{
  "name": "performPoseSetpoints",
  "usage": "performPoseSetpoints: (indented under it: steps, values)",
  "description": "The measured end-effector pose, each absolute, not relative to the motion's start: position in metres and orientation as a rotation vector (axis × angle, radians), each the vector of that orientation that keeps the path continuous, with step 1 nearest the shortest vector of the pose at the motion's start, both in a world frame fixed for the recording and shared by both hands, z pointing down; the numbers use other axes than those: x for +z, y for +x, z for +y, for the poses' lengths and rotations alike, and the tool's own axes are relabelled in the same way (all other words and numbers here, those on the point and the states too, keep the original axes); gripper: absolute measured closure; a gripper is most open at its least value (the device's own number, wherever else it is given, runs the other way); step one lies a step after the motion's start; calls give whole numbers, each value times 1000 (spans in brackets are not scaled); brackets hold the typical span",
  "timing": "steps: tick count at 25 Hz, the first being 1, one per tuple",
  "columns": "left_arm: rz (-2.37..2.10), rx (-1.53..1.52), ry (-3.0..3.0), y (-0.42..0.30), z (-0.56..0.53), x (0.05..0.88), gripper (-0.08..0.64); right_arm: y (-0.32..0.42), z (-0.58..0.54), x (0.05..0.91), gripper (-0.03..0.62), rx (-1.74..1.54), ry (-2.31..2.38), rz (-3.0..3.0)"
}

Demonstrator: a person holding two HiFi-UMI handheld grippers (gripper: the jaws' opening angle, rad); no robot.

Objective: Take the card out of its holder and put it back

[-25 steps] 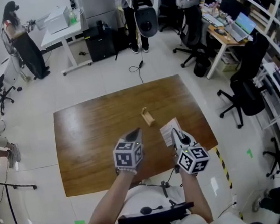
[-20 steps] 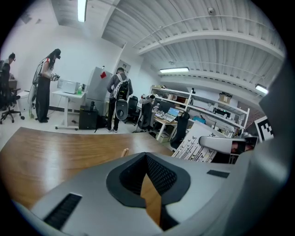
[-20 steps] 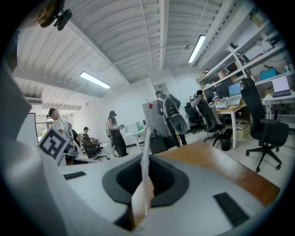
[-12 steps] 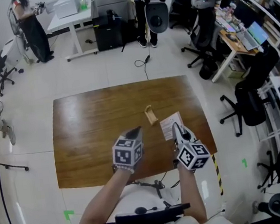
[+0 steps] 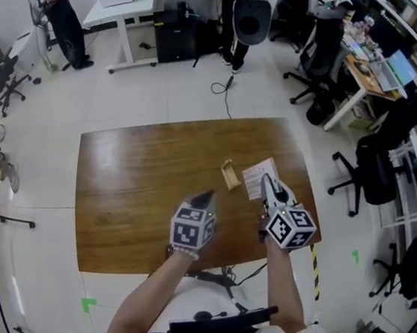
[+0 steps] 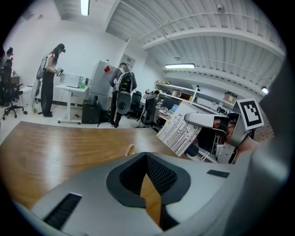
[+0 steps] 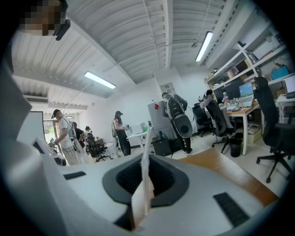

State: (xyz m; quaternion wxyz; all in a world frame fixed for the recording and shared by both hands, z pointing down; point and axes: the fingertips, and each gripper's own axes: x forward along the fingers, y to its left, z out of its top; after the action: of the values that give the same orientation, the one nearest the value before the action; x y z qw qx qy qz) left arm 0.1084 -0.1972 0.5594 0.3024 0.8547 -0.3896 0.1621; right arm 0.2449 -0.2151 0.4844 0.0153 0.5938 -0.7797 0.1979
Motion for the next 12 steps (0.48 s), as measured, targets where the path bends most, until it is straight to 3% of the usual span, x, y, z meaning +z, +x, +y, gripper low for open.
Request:
performPoseSetpoints:
  steps: [12]
  values:
    - [-993,478,2244,113,-202,579,565,236,-262,513,577,603,1797,-2398]
